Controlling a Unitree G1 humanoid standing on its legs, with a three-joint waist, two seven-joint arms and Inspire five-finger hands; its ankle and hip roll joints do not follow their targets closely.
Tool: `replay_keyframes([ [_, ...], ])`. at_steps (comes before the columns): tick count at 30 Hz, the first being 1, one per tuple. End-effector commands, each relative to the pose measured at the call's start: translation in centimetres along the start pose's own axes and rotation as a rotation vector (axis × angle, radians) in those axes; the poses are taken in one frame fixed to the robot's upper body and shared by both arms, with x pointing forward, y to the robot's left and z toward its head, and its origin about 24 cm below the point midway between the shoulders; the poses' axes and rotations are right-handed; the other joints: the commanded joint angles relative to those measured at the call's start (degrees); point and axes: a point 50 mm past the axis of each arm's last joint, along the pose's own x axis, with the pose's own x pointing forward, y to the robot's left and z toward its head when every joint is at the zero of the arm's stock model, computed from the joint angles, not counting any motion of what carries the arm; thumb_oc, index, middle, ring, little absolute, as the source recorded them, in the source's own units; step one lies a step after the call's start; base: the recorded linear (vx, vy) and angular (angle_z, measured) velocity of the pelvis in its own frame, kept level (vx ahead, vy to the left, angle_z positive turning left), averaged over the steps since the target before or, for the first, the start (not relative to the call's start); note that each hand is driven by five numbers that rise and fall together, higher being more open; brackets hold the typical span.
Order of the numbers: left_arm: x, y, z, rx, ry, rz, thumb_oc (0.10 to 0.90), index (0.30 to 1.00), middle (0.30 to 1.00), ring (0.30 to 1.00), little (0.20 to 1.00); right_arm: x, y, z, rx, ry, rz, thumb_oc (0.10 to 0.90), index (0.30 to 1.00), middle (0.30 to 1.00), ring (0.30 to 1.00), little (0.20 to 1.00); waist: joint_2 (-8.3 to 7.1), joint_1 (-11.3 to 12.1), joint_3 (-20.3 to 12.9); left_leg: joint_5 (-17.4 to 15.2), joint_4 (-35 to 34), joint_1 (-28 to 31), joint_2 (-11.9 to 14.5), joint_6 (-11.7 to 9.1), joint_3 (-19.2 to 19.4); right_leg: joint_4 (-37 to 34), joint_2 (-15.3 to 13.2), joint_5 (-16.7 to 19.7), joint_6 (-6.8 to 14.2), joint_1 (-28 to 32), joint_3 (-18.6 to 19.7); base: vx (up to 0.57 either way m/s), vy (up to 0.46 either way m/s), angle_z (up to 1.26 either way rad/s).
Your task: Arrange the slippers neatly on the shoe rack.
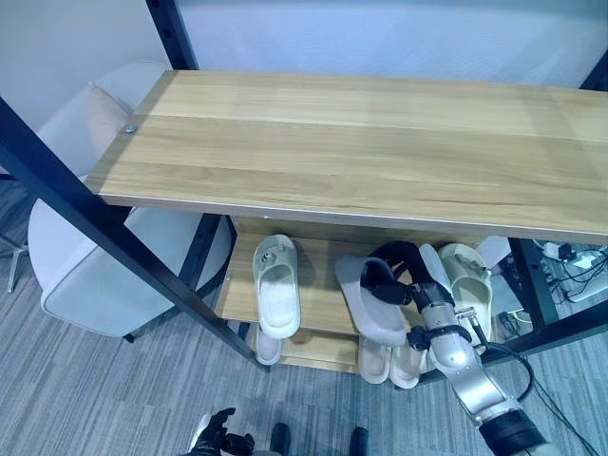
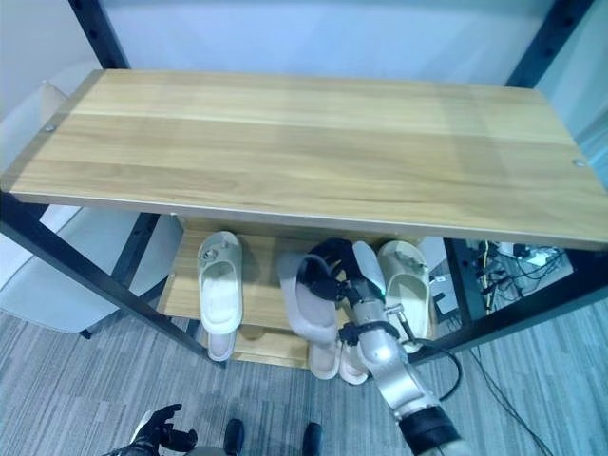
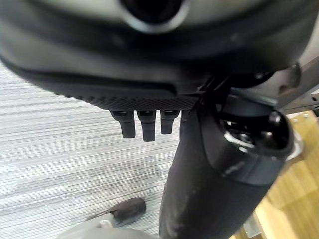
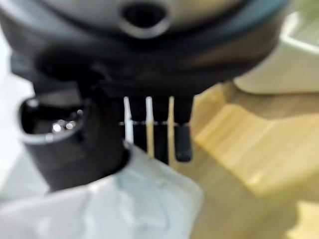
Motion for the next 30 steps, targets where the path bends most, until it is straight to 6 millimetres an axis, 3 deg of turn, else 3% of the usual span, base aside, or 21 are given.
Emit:
replay_keyframes([
  [1,-0.9,-0.7,-3.4,0.082,0.124,-0.033,0.800,0.900,0.900,0.900,0.900,0.0,-3.4,5.9,-0.005,-0.343,-0.100,0.400,0.300,0.300,0.300,0.300,-0.87,-0.5,-1.2,-4.1,0.2,2.4,-3.3,0.5,-0.9,0.7,-1.0,-6.2,5.2,5.2,0.6,-0.05,-0.004,-0.01],
  [6,-0.8,-0.4,-3.2,0.012,0.112,-0.026,0.800,0.900,0.900,0.900,0.900,-1.8,-3.2,6.2,-0.034,-0.380,-0.010,0.400,0.300,0.300,0.300,0.300,-1.00,-1.4,-1.5,-4.1,0.2,3.3,-3.3,0.6,-0.4,1.3,-0.9,-6.3,5.0,6.0,0.7,-0.05,0.001,-0.01],
  [9,-0.8,0.1,-3.2,-0.047,0.106,-0.008,0.800,0.900,0.900,0.900,0.900,-3.2,-2.9,5.0,-0.022,-0.329,0.056,0.400,0.300,0.300,0.300,0.300,-0.97,-1.9,-2.1,-4.2,0.2,4.5,-3.2,0.7,-0.3,2.6,-0.7,-7.1,4.6,6.4,0.7,-0.04,-0.004,0.01],
  [11,-1.1,0.5,-4.1,-0.107,0.120,0.008,0.800,0.900,0.900,0.900,0.900,-4.8,-2.5,4.2,-0.015,-0.297,0.137,0.400,0.300,0.300,0.300,0.300,-1.13,-1.9,-2.6,-4.1,0.2,5.5,-3.0,0.5,0.0,3.3,-0.6,-7.8,4.5,7.2,0.3,-0.03,-0.016,0.01],
  [15,-1.4,1.2,-5.1,-0.166,0.154,0.036,0.800,0.900,0.900,0.900,0.900,-5.9,-2.2,3.2,0.014,-0.245,0.207,0.400,0.300,0.300,0.300,0.300,-1.44,-1.7,-3.3,-4.0,0.2,6.7,-2.6,0.2,0.2,4.1,-0.6,-8.5,4.3,8.2,-0.3,-0.01,-0.030,-0.02],
  [19,-1.8,2.6,-6.3,-0.387,0.176,0.125,0.800,0.900,0.900,0.900,0.900,-8.1,-1.6,2.2,0.113,-0.178,0.339,0.400,0.300,0.300,0.300,0.300,-1.76,-1.4,-3.2,-3.4,1.4,8.3,-1.6,-0.3,-0.4,6.8,-0.2,-10.2,3.4,9.7,-1.6,-0.02,-0.079,0.06],
  [21,-1.6,3.5,-5.6,-0.483,0.129,0.172,0.800,0.900,0.900,0.900,0.900,-8.5,-1.0,1.6,0.153,-0.144,0.373,0.400,0.300,0.300,0.300,0.300,-2.04,-1.2,-2.1,-3.9,3.7,7.9,-1.1,-0.7,-0.7,9.1,-0.2,-11.4,2.9,9.7,-2.5,-0.06,-0.078,0.10],
  [24,-1.1,5.5,-3.8,-0.628,0.038,0.273,0.800,0.900,0.900,0.900,0.900,-8.8,-0.3,1.1,0.190,-0.119,0.397,0.400,0.300,0.300,0.300,0.300,-2.70,-1.1,2.1,-5.3,10.2,4.7,-0.9,-1.5,-0.9,14.7,-1.2,-13.8,2.3,8.4,-5.0,-0.21,-0.070,0.28],
  [25,-0.8,6.5,-2.3,-0.688,-0.028,0.313,0.800,0.900,0.900,0.900,0.900,-8.9,-0.1,0.7,0.179,-0.102,0.413,0.400,0.300,0.300,0.300,0.300,-2.85,-1.3,4.8,-6.0,15.2,1.3,-0.8,-1.8,-0.9,20.1,-2.6,-14.4,1.9,5.4,-6.7,-0.29,-0.042,0.63],
  [26,-0.8,6.5,-2.2,-0.689,-0.029,0.314,0.800,0.900,0.900,0.900,0.900,-8.9,0.0,0.7,0.179,-0.103,0.412,0.400,0.300,0.300,0.300,0.300,-2.91,-1.4,4.7,-6.2,15.8,0.7,-0.8,-1.7,-1.0,20.6,-2.7,-14.7,1.9,4.9,-6.8,-0.39,-0.010,0.81],
  [27,-0.5,7.6,-0.1,-0.732,-0.117,0.355,0.800,0.900,0.900,0.900,0.900,-8.6,0.0,0.6,0.161,-0.106,0.417,0.400,0.300,0.300,0.300,0.300,-2.77,-2.0,7.4,-7.3,21.5,-4.0,-0.5,-1.5,-1.0,26.6,-4.1,-15.8,1.4,0.3,-7.5,-0.28,0.011,0.87],
  [30,-0.3,9.3,2.1,-0.798,-0.210,0.415,0.800,0.900,0.900,0.900,0.900,-7.7,-0.2,0.7,0.140,-0.131,0.406,0.400,0.300,0.300,0.300,0.300,-2.27,-2.5,9.9,-9.0,28.7,-10.4,0.1,-0.9,-1.1,33.4,-5.2,-17.4,0.7,-5.6,-7.6,-0.28,0.038,0.35],
])
